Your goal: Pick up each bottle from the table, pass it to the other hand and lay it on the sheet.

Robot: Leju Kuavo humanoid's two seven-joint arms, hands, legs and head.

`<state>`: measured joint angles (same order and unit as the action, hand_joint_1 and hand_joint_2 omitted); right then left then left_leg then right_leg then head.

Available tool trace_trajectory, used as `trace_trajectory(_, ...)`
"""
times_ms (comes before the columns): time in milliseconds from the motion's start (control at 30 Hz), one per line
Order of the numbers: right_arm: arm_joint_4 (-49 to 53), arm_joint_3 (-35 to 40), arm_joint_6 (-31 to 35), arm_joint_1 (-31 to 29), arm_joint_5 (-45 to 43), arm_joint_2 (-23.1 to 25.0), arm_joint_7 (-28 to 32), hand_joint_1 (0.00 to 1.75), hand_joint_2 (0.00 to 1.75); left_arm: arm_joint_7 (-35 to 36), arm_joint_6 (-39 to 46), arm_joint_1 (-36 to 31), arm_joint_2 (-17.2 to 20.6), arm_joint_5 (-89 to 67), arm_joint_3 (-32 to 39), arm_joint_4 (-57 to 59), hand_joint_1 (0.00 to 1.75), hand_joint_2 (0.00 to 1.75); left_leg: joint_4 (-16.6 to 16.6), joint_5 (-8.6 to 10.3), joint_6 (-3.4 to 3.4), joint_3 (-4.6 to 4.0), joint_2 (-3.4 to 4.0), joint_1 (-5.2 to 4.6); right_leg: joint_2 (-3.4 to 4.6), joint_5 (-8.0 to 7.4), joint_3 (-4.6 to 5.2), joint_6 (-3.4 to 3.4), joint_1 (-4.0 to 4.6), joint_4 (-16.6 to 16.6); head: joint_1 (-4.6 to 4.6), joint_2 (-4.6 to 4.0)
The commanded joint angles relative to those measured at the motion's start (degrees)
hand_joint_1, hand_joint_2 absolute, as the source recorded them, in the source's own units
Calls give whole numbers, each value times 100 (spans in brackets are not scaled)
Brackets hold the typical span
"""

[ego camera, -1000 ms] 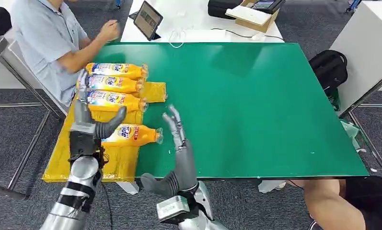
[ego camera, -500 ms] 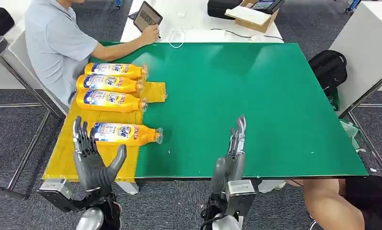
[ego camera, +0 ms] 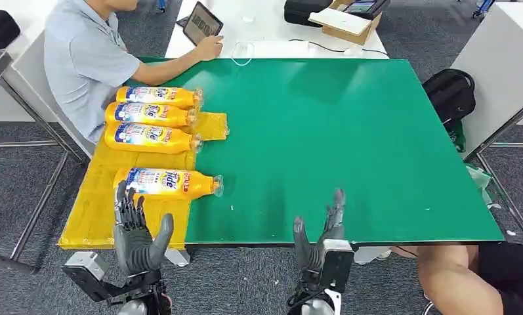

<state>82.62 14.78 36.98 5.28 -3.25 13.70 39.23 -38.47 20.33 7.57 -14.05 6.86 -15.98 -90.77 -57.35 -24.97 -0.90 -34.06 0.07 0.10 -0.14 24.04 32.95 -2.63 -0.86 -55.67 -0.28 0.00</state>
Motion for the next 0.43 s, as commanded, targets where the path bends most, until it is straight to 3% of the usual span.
trace_trajectory(33,-403,-100,-383,-238,187,-149,-58,0,175,50,-151,-364,44,206,-179,464,0,0,6,-1,4,18,-5,2,-4,2,-20,9,2,7,-2,0)
trace_trajectory(67,-409,-112,-224,-240,345,-131,-45,0,175,165,-216,-377,31,319,-173,488,0,0,6,0,4,13,-4,4,-4,1,-16,7,4,6,0,0)
trace_trajectory(100,-404,-123,-165,-236,396,-108,-70,0,0,254,-182,-392,16,386,-140,514,0,0,5,-3,6,22,-5,5,-4,4,-26,11,6,8,-2,0)
trace_trajectory(233,-526,-208,-444,-311,256,-59,-749,0,0,785,204,-556,-19,427,129,874,0,0,8,-1,5,22,-7,3,-7,3,-25,9,3,8,0,0)
trace_trajectory(433,-727,-406,-329,-457,225,68,-792,0,0,927,81,-482,33,411,218,824,0,0,8,-3,5,24,3,3,4,2,-26,10,4,8,0,0)
